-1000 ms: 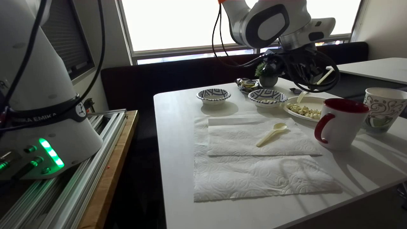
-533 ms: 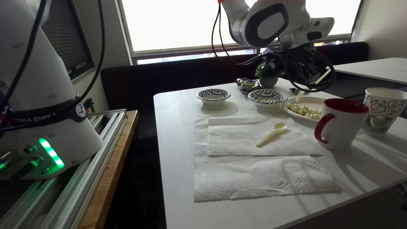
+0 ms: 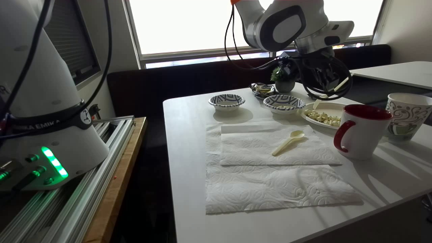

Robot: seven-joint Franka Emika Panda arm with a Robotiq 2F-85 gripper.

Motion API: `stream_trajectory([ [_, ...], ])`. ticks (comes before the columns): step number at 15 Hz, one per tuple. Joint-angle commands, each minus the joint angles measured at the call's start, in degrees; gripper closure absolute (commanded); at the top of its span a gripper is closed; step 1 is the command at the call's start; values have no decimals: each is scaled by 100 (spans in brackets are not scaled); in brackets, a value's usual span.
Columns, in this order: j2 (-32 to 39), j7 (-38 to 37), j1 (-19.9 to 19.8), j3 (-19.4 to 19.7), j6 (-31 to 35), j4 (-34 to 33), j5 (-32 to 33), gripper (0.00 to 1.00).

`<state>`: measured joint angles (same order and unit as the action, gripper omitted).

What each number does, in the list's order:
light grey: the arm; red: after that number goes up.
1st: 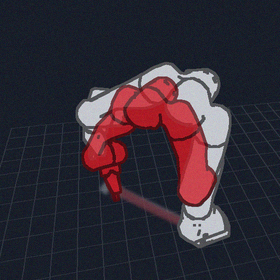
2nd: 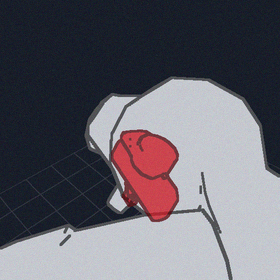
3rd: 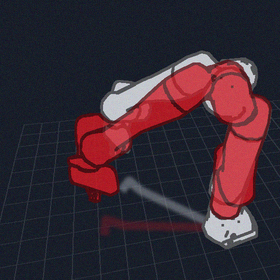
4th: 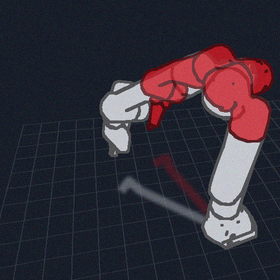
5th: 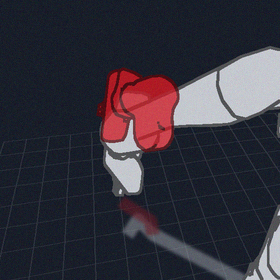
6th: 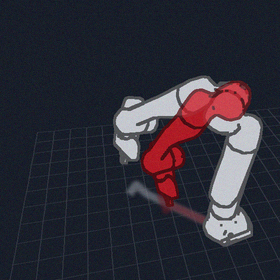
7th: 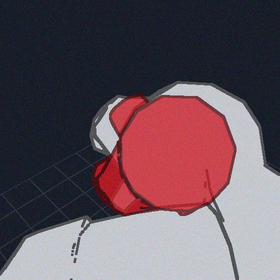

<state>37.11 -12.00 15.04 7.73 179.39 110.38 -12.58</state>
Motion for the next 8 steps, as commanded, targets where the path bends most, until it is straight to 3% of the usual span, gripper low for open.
stream_trajectory([
  [1, 92, -255, 137, 155, -87, -112, 135, 97],
  [8, 199, -359, 309, 364, -90, -166, 140, 97],
])
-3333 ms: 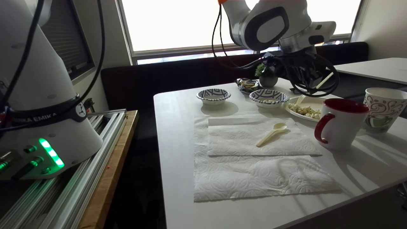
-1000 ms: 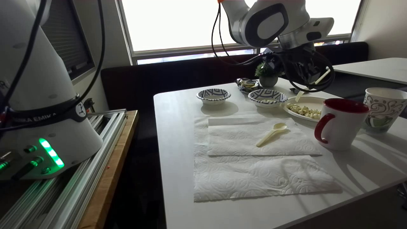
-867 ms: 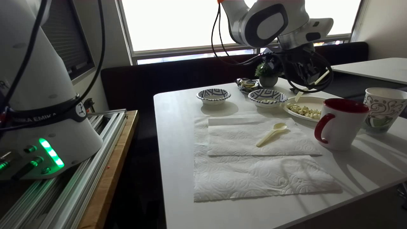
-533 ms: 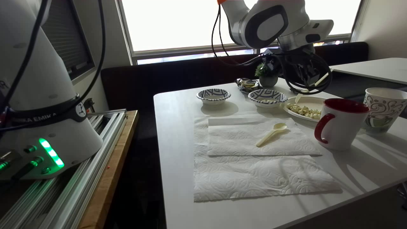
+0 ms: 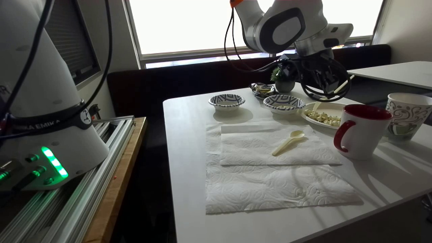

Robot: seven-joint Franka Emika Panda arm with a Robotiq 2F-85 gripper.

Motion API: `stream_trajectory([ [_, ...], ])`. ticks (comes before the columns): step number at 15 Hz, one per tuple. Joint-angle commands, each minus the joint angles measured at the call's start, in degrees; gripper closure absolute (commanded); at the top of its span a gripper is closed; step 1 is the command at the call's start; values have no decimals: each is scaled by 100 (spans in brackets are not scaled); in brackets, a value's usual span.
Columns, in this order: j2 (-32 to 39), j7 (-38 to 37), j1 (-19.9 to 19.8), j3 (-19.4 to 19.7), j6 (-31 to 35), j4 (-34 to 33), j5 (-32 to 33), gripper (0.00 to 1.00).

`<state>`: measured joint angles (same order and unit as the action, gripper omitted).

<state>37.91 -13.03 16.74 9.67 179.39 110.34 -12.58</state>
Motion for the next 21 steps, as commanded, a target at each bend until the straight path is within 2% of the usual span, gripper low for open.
stream_trajectory([
  [1, 139, -265, 147, 178, -79, -173, 136, 97],
  [13, 58, -283, 58, 73, -145, -193, 98, 97],
  [21, 135, -325, 122, 157, -83, -296, 114, 97],
])
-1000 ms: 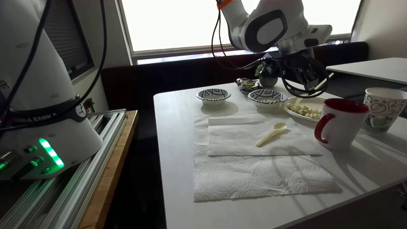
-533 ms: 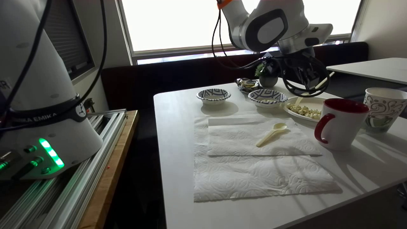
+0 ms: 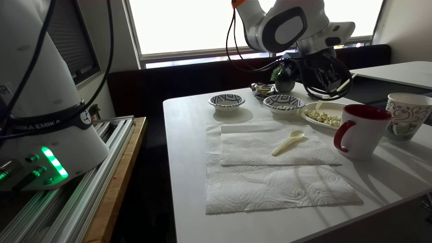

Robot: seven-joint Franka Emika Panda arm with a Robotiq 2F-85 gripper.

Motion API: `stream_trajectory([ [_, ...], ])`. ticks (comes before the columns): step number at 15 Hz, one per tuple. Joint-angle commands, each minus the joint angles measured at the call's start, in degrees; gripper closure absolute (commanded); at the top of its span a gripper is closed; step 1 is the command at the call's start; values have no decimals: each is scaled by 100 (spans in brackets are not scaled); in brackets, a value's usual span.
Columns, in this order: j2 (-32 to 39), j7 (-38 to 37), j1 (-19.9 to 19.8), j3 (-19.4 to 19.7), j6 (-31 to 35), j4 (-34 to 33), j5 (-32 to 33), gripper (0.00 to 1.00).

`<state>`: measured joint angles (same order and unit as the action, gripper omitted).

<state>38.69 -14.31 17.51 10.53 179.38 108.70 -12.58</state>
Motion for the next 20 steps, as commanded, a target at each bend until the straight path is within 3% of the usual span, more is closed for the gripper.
stream_trajectory([
  [1, 59, -200, 47, 74, -96, -136, 113, 97],
  [20, 277, -188, 136, 240, -68, -149, 157, 97],
])
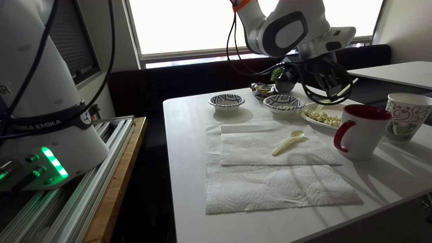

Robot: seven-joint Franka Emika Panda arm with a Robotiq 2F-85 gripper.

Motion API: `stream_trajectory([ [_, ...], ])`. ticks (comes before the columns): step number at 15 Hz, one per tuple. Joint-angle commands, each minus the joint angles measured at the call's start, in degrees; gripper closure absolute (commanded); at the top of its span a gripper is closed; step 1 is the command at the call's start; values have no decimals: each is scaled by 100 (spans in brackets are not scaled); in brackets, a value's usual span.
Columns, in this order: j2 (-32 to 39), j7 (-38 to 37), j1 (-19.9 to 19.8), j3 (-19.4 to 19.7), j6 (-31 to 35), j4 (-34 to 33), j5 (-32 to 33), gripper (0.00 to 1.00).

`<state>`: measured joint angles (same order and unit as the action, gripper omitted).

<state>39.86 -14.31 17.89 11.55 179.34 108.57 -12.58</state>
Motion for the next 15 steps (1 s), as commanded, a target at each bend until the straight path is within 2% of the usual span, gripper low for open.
stream_trajectory([
  [1, 166, -189, 110, 155, -63, -136, 159, 97],
  [15, 187, -100, 74, 149, -12, -99, 196, 97],
])
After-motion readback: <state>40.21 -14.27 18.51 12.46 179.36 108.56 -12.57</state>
